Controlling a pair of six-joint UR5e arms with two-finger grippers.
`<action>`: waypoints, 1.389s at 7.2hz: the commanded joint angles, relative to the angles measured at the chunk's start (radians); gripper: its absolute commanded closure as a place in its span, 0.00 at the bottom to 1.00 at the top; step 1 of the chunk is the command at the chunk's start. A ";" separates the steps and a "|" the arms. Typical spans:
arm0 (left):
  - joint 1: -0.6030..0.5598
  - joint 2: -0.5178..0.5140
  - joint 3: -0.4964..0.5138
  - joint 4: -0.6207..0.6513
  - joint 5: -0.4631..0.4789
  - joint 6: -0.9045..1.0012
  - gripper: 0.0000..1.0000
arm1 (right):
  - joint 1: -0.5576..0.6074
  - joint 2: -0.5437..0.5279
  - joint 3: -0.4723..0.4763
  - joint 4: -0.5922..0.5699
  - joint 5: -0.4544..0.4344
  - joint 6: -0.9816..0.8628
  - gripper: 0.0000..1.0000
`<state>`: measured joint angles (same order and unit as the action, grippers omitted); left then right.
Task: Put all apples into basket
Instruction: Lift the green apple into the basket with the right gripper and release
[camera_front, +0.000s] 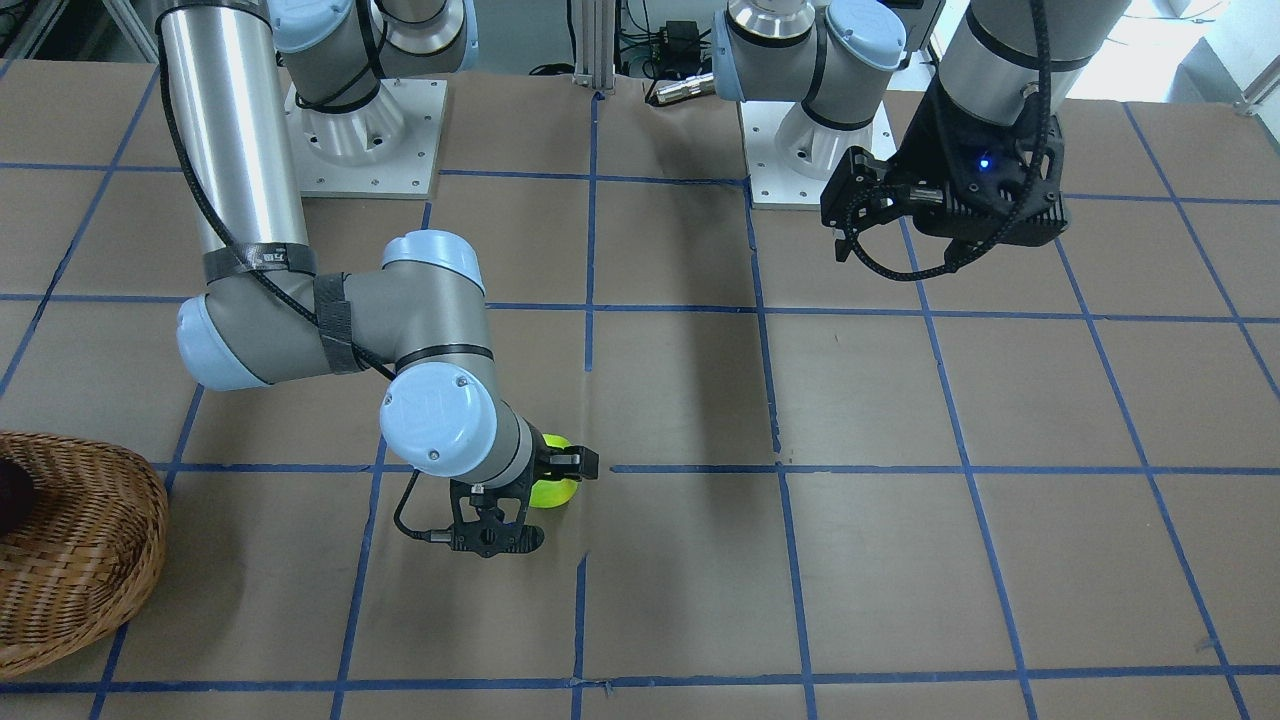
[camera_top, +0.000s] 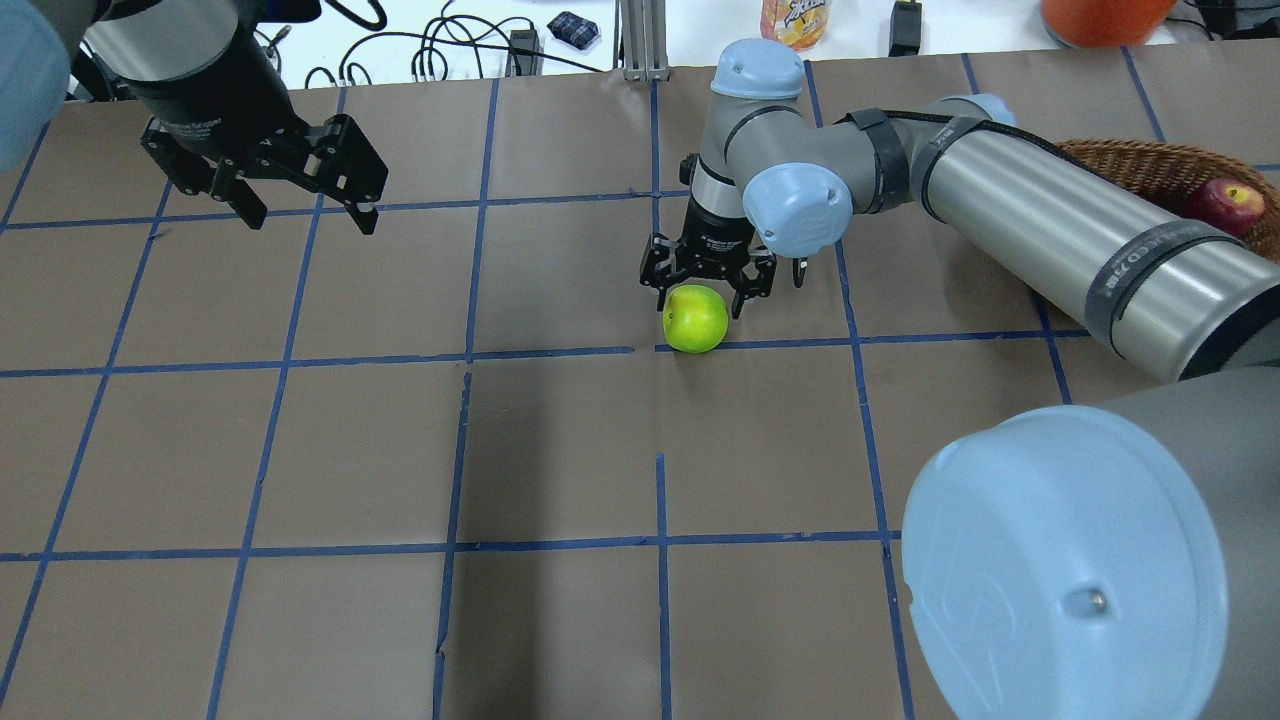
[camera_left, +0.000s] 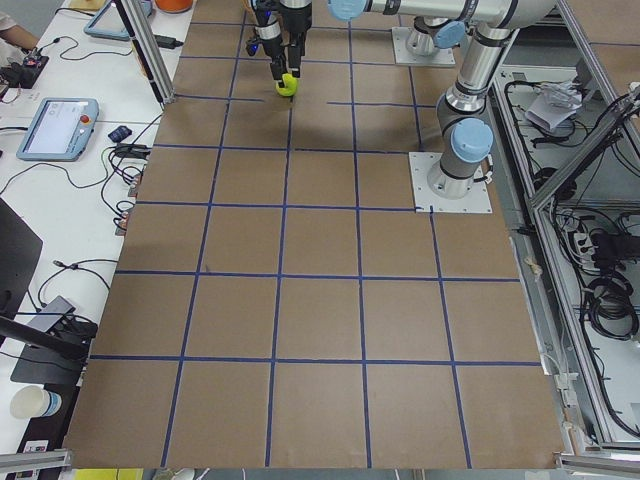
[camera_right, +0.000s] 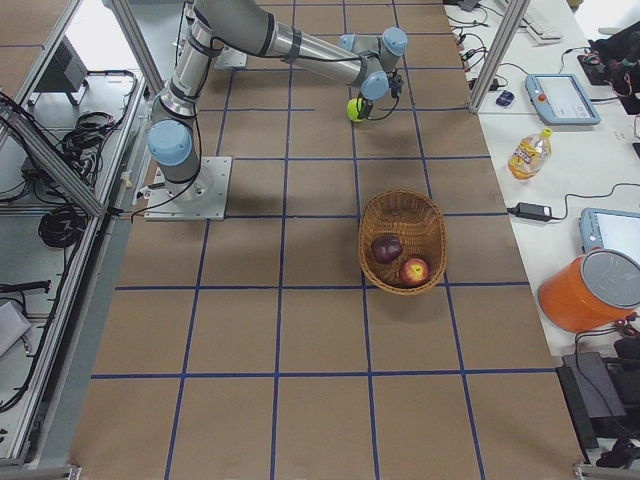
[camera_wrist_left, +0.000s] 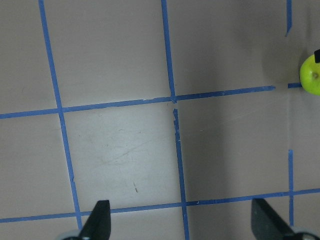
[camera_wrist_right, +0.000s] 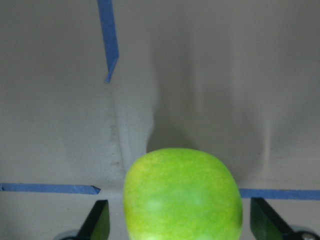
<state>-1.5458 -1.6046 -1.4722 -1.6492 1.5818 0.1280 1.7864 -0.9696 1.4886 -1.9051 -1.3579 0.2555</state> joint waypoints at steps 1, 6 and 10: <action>0.001 0.000 0.001 0.003 0.000 0.001 0.00 | 0.001 0.000 0.013 -0.005 0.002 0.008 0.00; 0.001 0.000 0.006 0.002 0.000 0.001 0.00 | -0.002 -0.058 -0.004 -0.002 0.000 0.021 0.91; 0.001 0.000 0.004 0.000 -0.005 -0.002 0.00 | -0.333 -0.193 -0.148 0.239 -0.109 -0.182 0.89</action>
<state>-1.5447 -1.6045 -1.4669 -1.6497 1.5798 0.1282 1.5924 -1.1456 1.3846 -1.7194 -1.4118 0.1904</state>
